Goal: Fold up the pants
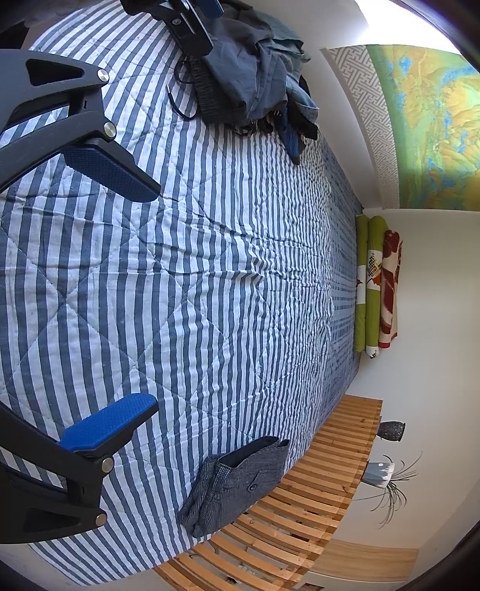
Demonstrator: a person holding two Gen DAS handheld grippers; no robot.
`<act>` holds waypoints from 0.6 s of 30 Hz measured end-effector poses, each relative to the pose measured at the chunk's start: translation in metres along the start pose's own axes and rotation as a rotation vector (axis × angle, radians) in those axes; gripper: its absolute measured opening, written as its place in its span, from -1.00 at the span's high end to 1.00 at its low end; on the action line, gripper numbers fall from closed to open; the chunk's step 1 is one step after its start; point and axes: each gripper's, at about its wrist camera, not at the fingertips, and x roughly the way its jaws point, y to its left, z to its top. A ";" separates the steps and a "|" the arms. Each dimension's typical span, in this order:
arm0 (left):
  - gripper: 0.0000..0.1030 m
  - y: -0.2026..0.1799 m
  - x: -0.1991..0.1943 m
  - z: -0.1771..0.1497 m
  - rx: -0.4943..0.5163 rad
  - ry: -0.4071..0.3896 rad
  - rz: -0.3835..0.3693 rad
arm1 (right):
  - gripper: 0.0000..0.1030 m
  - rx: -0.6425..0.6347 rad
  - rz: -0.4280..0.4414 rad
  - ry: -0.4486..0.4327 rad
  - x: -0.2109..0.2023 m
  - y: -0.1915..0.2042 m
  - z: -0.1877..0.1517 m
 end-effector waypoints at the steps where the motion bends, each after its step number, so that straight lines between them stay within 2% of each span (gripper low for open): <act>1: -0.99 0.004 0.000 0.000 -0.006 0.002 0.001 | -0.98 -0.003 0.005 -0.007 -0.001 0.002 0.000; 9: -0.99 0.058 -0.005 -0.004 -0.084 0.003 0.050 | -0.98 -0.038 0.110 -0.056 -0.006 0.036 0.006; 13: -0.99 0.104 -0.003 -0.007 -0.154 0.005 0.106 | -0.98 -0.045 0.174 -0.035 -0.003 0.066 0.021; 18: -0.99 0.171 0.002 -0.017 -0.274 0.027 0.154 | -0.98 -0.154 0.207 -0.023 0.003 0.122 0.044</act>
